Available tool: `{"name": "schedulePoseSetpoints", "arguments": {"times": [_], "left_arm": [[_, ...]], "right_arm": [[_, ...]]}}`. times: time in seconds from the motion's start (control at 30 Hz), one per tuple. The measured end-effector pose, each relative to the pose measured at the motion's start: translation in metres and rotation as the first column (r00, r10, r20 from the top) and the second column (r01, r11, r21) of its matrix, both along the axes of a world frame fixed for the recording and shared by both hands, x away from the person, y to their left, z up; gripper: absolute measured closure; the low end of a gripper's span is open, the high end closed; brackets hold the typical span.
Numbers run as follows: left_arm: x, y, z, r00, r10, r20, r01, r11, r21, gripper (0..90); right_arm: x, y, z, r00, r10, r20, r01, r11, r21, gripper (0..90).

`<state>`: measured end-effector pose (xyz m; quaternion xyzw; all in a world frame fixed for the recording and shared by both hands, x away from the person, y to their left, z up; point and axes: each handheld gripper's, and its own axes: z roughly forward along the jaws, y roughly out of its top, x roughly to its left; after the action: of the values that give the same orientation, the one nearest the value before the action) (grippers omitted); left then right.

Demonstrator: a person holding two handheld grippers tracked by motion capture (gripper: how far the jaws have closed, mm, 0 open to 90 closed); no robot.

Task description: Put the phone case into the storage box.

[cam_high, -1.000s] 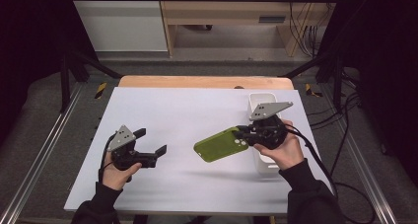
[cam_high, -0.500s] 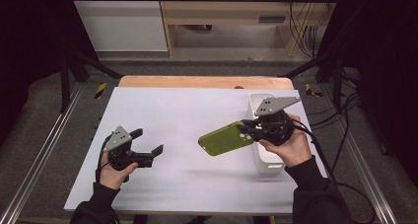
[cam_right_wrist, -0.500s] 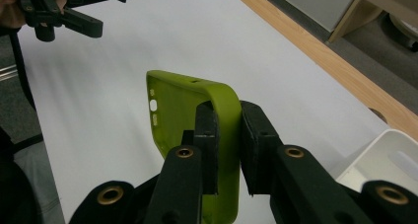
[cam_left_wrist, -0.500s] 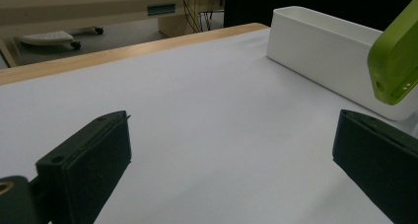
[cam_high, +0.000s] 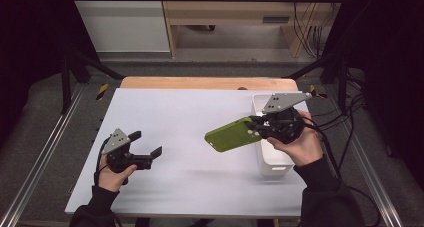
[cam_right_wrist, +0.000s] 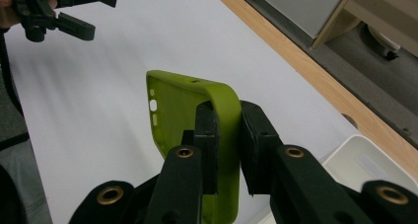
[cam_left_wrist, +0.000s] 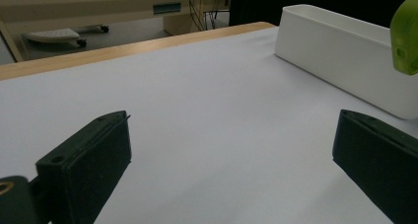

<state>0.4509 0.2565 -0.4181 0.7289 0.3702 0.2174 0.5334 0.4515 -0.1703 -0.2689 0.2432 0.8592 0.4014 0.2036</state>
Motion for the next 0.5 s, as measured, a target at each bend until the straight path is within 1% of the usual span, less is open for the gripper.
{"name": "schedulePoseSetpoints", "arguments": {"times": [0.2,0.3,0.5], "left_arm": [[0.000,0.002,-0.001,1.0000,0.006,-0.002,-0.006,1.0000,0.004,0.9],[0.000,0.003,-0.002,1.0000,0.006,-0.001,-0.006,1.0000,0.004,1.0],[0.000,0.004,-0.003,1.0000,0.005,-0.005,-0.005,1.0000,0.006,1.0]], "right_arm": [[-0.001,-0.003,0.007,0.9995,-0.011,0.029,0.012,1.000,-0.021,79.2],[-0.002,-0.004,0.009,0.9991,-0.012,0.041,0.013,1.000,-0.019,79.2],[-0.002,-0.005,0.013,0.9985,-0.018,0.052,0.019,0.999,-0.036,79.2]]}}
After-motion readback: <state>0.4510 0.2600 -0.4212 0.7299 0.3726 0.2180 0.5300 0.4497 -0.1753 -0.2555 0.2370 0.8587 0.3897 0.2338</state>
